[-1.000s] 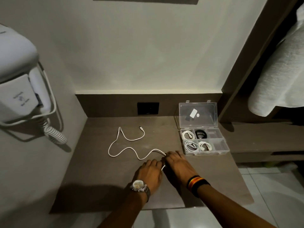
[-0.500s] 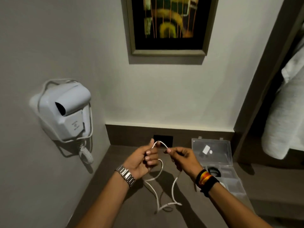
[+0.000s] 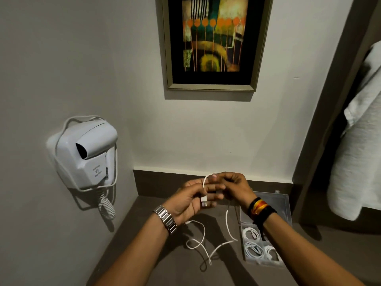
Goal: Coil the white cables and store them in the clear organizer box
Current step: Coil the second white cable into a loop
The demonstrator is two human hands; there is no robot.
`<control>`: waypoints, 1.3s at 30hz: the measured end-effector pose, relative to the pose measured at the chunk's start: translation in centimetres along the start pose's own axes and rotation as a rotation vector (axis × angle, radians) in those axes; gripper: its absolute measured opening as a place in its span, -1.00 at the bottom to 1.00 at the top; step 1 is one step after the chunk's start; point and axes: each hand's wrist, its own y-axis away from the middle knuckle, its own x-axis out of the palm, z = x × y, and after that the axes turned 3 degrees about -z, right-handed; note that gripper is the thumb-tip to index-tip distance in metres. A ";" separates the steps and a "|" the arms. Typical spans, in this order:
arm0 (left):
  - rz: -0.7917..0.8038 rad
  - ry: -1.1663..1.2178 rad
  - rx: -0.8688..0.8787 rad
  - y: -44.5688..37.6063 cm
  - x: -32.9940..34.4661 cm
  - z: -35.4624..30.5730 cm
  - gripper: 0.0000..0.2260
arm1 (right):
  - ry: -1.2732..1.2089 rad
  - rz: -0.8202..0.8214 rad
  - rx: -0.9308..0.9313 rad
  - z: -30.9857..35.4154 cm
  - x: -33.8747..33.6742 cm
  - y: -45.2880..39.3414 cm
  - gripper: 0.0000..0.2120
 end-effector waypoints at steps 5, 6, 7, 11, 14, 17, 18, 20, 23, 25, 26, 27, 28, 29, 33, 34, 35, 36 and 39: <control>-0.065 0.179 0.181 -1.4 -0.2 -0.8 -0.63 | 0.159 0.128 0.064 -2.8 0.5 1.9 -0.60; -0.117 0.133 0.220 -1.6 -0.7 -1.2 -0.65 | 0.224 0.177 0.058 -3.3 0.6 2.6 -0.60; -0.176 0.050 0.249 -1.8 -1.4 -1.6 -0.67 | 0.318 0.221 0.029 -3.6 0.7 3.3 -0.57; -0.385 -0.650 0.322 -1.5 -3.4 -2.4 -0.66 | 0.690 0.282 -0.168 -2.3 -0.1 4.4 -0.64; -0.292 -1.161 0.305 -0.7 -3.9 -1.6 -0.63 | 0.755 0.200 -0.313 1.5 -0.7 3.3 -0.74; -0.150 -1.203 0.202 0.2 -2.7 -0.5 -0.72 | 0.637 0.130 -0.400 4.4 -1.2 1.2 -0.83; -0.110 -1.059 0.144 0.3 -2.1 -0.2 -0.72 | 0.585 0.092 -0.392 4.6 -1.2 0.5 -0.86; -0.055 -0.729 0.057 0.5 -0.8 -0.2 -0.72 | 0.435 0.014 -0.325 4.1 -1.0 -0.8 -0.91; -0.065 -0.342 0.114 0.5 0.0 -1.0 -0.65 | 0.153 -0.040 -0.191 1.1 0.1 -0.8 -0.95; -0.084 -0.104 0.176 0.3 -0.5 -1.5 -0.57 | 0.100 0.006 -0.103 -1.2 1.2 0.4 -0.87; -0.111 -0.017 0.193 0.1 -0.9 -1.8 -0.55 | 0.158 0.042 -0.075 -2.1 1.8 1.2 -0.83; -0.151 0.018 0.202 -0.1 -1.4 -2.0 -0.54 | 0.245 0.088 -0.067 -2.7 2.3 1.9 -0.80; -0.206 -0.006 0.211 -0.3 -2.2 -2.2 -0.54 | 0.346 0.143 -0.078 -3.1 2.7 2.5 -0.78; -0.271 -0.107 0.223 -0.5 -3.0 -2.4 -0.54 | 0.455 0.196 -0.108 -3.1 3.0 3.0 -0.74; -0.384 -0.912 0.251 0.3 -5.7 -2.4 -0.65 | 0.713 0.237 -0.266 -0.7 3.1 3.3 -0.78; -0.347 -1.029 0.242 0.7 -6.0 -1.9 -0.69 | 0.734 0.207 -0.313 0.2 3.0 3.0 -0.81; -0.308 -1.118 0.224 1.0 -6.0 -1.5 -0.72 | 0.737 0.177 -0.346 1.1 2.8 2.6 -0.84; -0.267 -1.165 0.195 1.3 -5.8 -1.1 -0.73 | 0.719 0.147 -0.361 1.9 2.6 2.0 -0.89; -0.144 -0.936 0.081 1.7 -4.3 -0.4 -0.74 | 0.617 0.065 -0.337 3.3 1.7 0.2 -0.89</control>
